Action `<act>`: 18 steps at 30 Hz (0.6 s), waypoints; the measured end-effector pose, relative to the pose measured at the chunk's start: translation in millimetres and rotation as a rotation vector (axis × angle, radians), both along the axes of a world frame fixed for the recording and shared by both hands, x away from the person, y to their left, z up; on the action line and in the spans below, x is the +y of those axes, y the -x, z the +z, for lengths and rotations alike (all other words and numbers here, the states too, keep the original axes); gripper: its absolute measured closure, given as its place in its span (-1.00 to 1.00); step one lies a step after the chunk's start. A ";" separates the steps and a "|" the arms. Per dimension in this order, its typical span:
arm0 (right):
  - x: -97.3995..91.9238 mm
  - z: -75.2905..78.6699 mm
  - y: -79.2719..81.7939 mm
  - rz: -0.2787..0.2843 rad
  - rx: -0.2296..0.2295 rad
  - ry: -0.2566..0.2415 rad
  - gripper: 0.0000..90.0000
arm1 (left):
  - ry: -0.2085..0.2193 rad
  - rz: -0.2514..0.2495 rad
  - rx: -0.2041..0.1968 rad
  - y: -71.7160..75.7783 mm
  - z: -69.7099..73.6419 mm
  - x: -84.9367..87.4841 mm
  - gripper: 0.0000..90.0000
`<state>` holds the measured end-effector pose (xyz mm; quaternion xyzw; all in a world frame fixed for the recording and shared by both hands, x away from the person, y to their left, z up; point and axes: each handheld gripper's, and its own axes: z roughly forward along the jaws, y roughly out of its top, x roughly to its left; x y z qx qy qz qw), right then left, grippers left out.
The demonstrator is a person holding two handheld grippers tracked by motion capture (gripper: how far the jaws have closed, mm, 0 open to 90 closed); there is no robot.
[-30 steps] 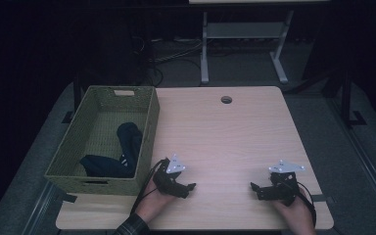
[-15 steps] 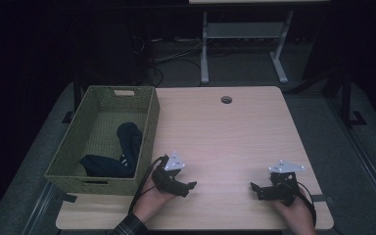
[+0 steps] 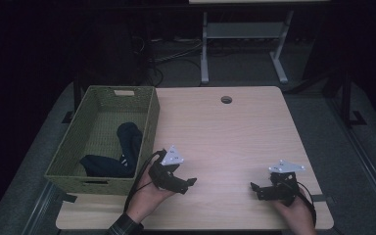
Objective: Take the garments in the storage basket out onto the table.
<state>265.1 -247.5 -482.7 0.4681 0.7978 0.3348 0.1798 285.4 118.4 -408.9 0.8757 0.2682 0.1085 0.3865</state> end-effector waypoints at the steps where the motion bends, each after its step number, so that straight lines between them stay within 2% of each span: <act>1: 0.0 0.0 0.0 0.000 0.000 0.000 -0.94 | 0.004 -0.002 0.001 -0.4 1.7 0.4 -0.67; 18: 0.0 0.1 0.1 0.001 0.001 -0.001 -0.94 | -0.011 -0.048 -0.005 -7.0 28.0 -2.1 -0.67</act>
